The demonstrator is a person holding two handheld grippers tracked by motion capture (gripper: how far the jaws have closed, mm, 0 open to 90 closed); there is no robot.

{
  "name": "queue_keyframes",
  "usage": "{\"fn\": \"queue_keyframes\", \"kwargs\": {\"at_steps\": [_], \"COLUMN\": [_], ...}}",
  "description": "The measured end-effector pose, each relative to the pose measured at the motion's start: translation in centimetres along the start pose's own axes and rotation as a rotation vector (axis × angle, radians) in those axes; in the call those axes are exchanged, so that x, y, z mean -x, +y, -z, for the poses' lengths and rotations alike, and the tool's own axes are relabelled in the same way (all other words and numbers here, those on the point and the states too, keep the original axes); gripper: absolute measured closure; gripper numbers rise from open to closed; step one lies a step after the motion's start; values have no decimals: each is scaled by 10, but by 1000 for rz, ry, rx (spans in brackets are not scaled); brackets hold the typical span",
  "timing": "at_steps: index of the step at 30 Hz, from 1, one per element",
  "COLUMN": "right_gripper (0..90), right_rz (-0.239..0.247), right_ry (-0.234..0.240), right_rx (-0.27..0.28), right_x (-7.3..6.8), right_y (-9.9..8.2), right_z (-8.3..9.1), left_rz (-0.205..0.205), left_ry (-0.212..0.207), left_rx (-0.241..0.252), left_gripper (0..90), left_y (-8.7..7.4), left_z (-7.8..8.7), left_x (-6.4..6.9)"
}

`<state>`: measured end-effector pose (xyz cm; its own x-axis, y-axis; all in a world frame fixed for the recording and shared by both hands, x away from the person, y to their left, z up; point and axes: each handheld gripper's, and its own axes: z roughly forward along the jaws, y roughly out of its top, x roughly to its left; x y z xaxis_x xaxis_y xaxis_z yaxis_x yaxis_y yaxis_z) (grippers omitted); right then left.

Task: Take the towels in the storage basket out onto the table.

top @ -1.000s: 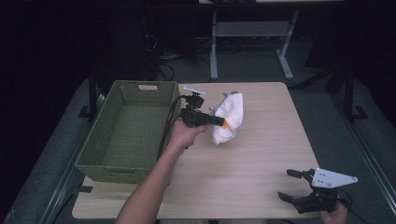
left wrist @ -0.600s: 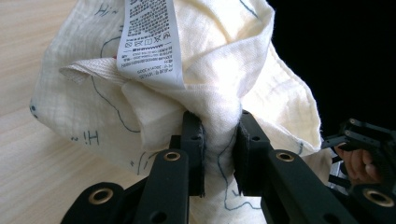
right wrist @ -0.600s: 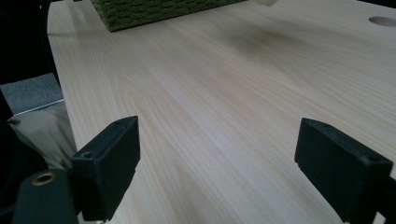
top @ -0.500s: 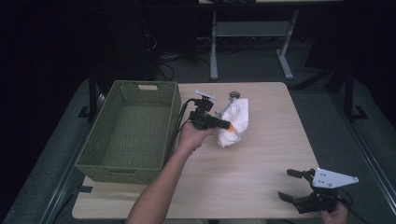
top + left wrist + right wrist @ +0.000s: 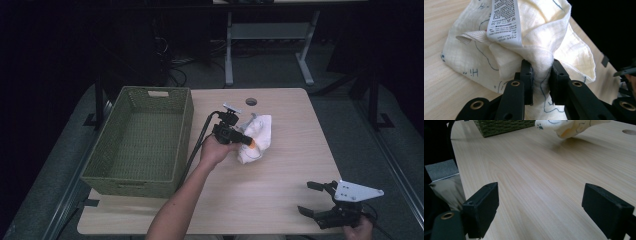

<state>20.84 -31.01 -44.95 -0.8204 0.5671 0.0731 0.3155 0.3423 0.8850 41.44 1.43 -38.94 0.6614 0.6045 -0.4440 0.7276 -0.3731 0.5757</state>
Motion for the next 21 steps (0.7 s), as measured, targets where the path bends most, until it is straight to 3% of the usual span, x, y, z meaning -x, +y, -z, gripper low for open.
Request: {"fn": "queue_keyframes", "kwargs": {"at_steps": [7, 21], "right_gripper": [138, 138], "right_rz": [1, 0], "right_ry": [0, 4], "right_rx": [-1, 6], "right_x": [0, 0], "right_y": [0, 0], "right_z": [0, 1], "left_rz": [16, -3], "left_ry": [16, 70], "left_rx": [-20, -73], "left_gripper": [759, 742], "left_y": [-2, -9], "left_z": [-14, -38], "left_x": [-3, -3]}}
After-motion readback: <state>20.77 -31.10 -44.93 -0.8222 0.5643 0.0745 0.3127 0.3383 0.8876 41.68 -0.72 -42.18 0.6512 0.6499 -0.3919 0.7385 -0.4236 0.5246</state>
